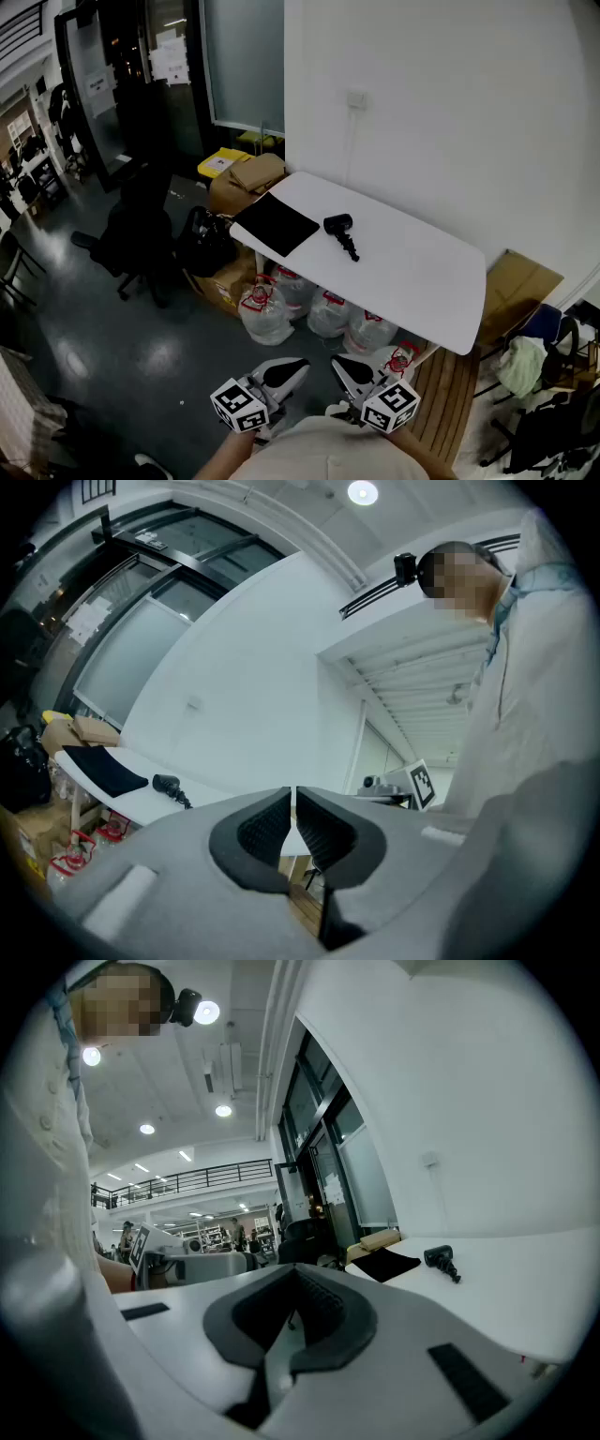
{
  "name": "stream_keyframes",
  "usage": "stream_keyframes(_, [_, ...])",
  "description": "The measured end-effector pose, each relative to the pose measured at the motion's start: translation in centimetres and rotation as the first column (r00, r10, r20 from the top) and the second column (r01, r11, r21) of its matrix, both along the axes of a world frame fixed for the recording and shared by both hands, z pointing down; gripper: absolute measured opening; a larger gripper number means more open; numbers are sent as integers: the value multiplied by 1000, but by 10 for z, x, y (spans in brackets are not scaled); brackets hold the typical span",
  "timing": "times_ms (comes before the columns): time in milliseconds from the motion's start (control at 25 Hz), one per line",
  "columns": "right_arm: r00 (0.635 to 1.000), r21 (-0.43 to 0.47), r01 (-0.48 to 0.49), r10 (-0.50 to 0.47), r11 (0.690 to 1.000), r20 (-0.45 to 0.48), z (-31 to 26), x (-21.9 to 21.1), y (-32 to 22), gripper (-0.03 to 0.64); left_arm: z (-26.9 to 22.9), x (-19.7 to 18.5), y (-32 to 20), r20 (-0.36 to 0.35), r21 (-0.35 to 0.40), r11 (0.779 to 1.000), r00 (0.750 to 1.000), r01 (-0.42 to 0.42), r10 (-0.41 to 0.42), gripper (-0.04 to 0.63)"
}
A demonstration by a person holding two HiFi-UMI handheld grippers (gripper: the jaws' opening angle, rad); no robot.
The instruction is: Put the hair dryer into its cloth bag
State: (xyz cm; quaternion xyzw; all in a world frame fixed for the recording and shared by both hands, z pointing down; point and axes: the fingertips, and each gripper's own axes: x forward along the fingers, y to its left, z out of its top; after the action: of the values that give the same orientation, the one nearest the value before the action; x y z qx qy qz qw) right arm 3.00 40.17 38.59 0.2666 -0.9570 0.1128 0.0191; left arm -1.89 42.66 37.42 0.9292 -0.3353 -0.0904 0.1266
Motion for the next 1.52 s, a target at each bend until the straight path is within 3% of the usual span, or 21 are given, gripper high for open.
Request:
stream_keyframes(320, [1000,-22,4,-4,1000,3,8,-5,-5,15,6,-9,-3,-12,-14,1000,1000,9,-9,11])
stream_keyframes(880, [994,-75,72,-65,995,90,6,-30,-14,18,8,-33,-5,-15,-30,998,998,53,-54,11])
stream_keyframes(1520, [998,-83,47,-45,995,32,21,-28,-36,18,27,-38,-22,-24,-63,996,998,57,-59,11])
